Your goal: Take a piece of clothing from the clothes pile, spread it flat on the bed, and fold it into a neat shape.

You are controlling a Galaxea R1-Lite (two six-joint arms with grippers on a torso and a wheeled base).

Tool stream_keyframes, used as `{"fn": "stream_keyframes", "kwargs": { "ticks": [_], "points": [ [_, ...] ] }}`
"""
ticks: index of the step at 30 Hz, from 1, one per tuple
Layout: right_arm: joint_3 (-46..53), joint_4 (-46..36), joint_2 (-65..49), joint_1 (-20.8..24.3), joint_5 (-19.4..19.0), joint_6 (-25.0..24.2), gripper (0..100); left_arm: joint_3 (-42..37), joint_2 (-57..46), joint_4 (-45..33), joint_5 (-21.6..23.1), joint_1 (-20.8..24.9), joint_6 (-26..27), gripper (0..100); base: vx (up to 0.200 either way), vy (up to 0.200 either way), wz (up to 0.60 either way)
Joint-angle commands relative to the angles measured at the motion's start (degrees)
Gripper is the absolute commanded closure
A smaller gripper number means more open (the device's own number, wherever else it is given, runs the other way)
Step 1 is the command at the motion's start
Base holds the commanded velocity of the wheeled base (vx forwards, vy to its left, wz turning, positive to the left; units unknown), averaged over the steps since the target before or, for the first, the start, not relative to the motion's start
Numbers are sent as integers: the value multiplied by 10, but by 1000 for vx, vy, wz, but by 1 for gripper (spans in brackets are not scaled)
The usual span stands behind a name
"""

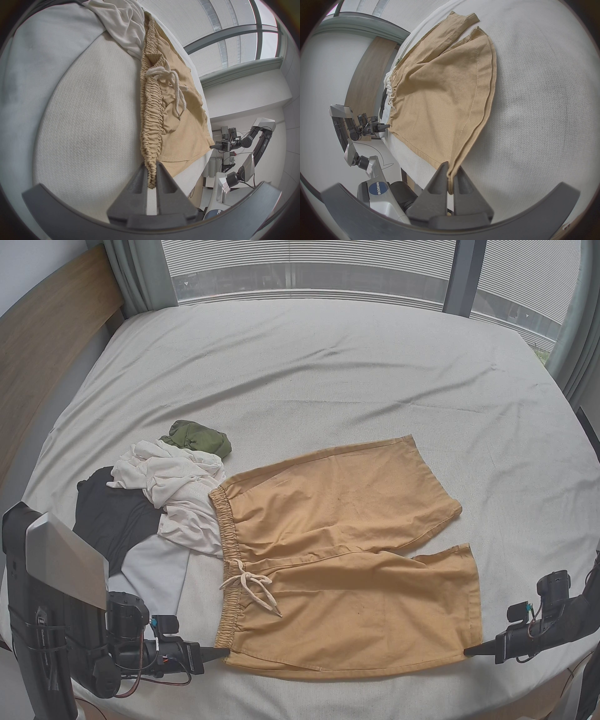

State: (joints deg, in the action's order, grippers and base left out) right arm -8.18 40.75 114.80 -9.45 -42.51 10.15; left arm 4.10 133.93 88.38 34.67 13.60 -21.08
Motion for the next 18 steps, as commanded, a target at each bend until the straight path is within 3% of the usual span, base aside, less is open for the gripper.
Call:
{"fn": "stream_keyframes", "kwargs": {
  "ticks": [1,18],
  "points": [
    [3,-1,-1,0,0,1,100,-12,-2,0,10,2,3,100,0,0,0],
    [7,-91,-34,0,1,72,100,-40,-17,-37,17,18,23,100,0,0,0]
  ]
}}
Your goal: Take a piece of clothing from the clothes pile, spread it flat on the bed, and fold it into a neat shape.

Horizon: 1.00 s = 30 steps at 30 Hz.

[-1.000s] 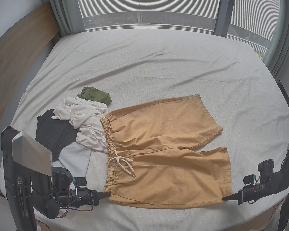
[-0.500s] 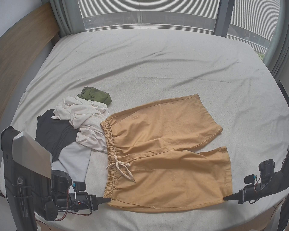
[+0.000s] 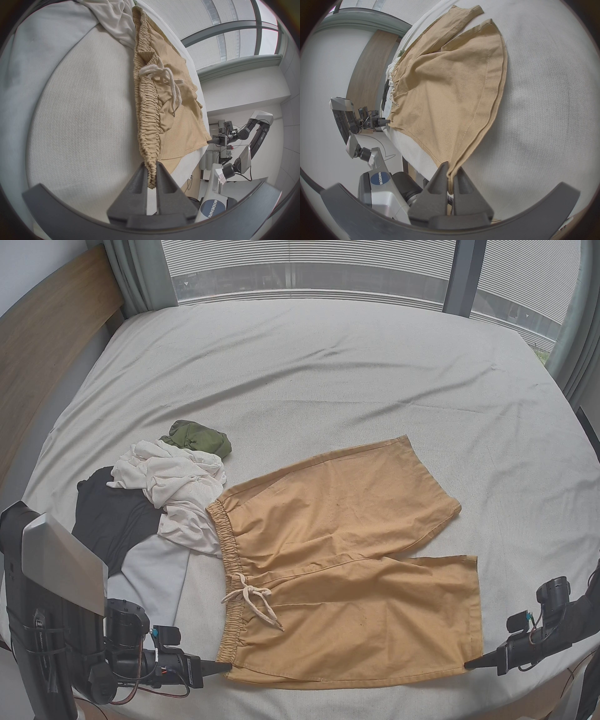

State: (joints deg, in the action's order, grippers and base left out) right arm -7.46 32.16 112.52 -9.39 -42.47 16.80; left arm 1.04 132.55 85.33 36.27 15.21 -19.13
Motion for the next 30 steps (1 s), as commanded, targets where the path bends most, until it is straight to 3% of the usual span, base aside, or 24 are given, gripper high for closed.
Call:
{"fn": "stream_keyframes", "kwargs": {
  "ticks": [1,7,12,15,19,20,21,22,24,30],
  "points": [
    [0,-10,-12,-2,0,10,100,-9,-13,-29,1,1,15,100,0,0,0],
    [7,-10,-11,-5,0,17,100,-9,-42,-89,4,-1,41,100,0,0,0],
    [6,-10,-11,-16,0,31,100,-9,-46,-92,8,-6,54,100,0,0,0],
    [0,-9,-12,-18,-1,31,100,-9,-47,-82,8,-12,55,100,0,0,0],
    [-24,-9,-36,-30,-3,28,100,-9,-43,-13,18,-12,49,100,0,0,0],
    [-38,-10,-57,-43,-26,25,100,-9,-35,37,18,-8,43,100,0,0,0],
    [-40,-10,-58,-44,-29,25,100,-9,-35,37,18,-8,43,100,0,0,0],
    [-52,-10,-72,-55,-57,17,100,-3,-38,39,17,-7,40,100,0,0,0],
    [-63,-9,-88,-56,-71,3,100,-2,-41,38,16,-2,39,100,0,0,0],
    [-100,-3,-124,-41,-77,-89,100,8,-75,38,10,7,37,100,0,0,0]
  ]
}}
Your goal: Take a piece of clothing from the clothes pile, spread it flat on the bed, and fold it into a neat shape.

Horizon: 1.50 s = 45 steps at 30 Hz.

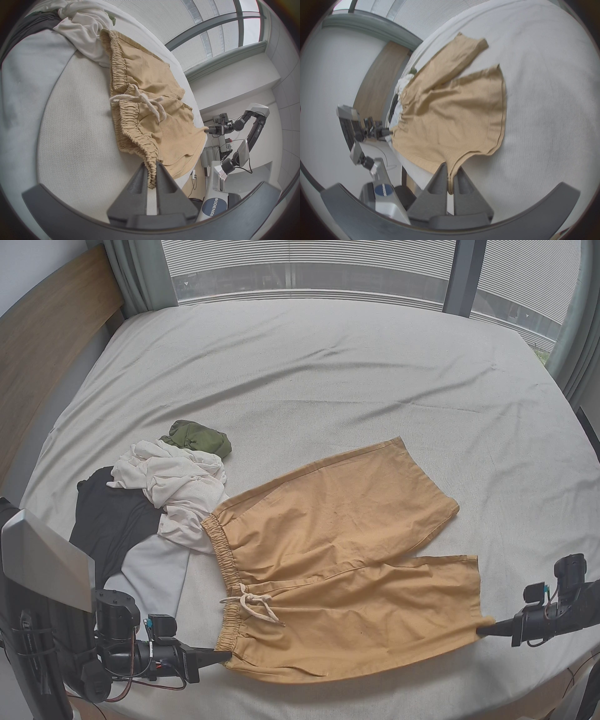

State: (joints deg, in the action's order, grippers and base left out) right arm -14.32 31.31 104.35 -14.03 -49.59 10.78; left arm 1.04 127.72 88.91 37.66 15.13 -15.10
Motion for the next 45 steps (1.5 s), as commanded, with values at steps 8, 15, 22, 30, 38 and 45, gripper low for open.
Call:
{"fn": "stream_keyframes", "kwargs": {
  "ticks": [8,15,22,30,38,45],
  "points": [
    [-62,7,-44,15,-16,-49,100,54,-74,1,-29,8,-65,100,0,0,0],
    [-70,49,-44,21,-34,-70,100,68,-78,2,-41,8,-69,100,0,0,0],
    [-76,126,-43,32,-33,-151,100,84,-87,2,-42,2,-69,100,0,0,0],
    [-100,231,-32,71,-16,-258,100,98,-141,0,-46,3,-130,100,0,0,0],
    [-162,246,-26,94,20,-315,100,116,-121,0,-63,10,-130,100,0,0,0],
    [-207,243,-8,95,21,-329,100,113,-122,1,-64,13,-127,100,0,0,0]
  ]
}}
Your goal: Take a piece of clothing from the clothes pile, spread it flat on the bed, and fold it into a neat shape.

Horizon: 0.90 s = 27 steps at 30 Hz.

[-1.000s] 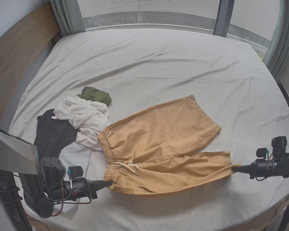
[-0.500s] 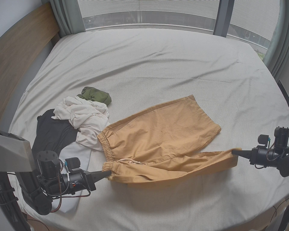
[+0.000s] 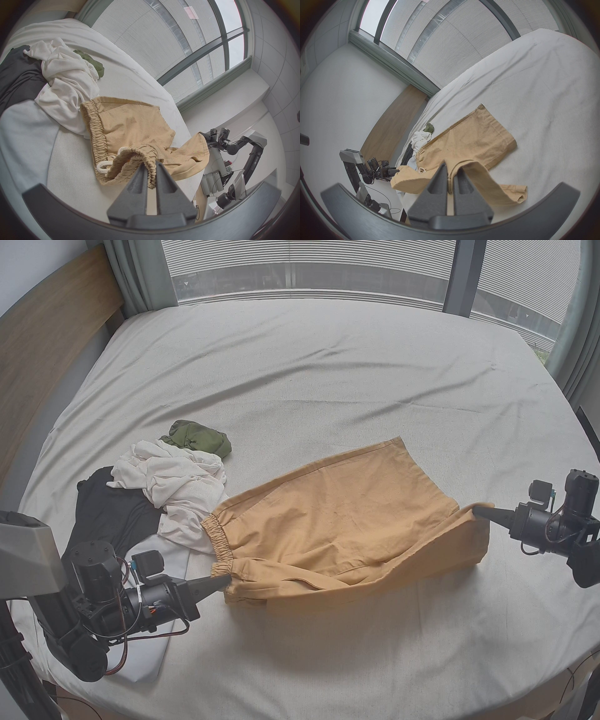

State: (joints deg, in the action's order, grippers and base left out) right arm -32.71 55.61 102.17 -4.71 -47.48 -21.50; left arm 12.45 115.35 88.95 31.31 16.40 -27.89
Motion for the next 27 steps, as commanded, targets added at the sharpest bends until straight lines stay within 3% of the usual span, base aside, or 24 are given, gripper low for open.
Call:
{"fn": "stream_keyframes", "kwargs": {
  "ticks": [1,3,4,5,6,27],
  "points": [
    [-27,0,15,2,0,-10,100,-1,1,1,-1,0,1,100,0,0,0],
    [-33,-1,15,2,0,-13,100,1,1,1,-2,0,0,100,0,0,0],
    [-208,-144,34,24,1,-27,100,41,-6,1,-35,-8,-28,100,0,0,0],
    [-213,-147,36,25,1,-27,100,42,-5,1,-36,-8,-28,100,0,0,0],
    [-425,-249,124,69,13,-27,100,64,-9,0,-34,-46,-52,100,0,0,0],
    [-415,-249,131,79,26,-22,100,75,-7,0,-35,-38,-71,100,0,0,0]
  ]
}}
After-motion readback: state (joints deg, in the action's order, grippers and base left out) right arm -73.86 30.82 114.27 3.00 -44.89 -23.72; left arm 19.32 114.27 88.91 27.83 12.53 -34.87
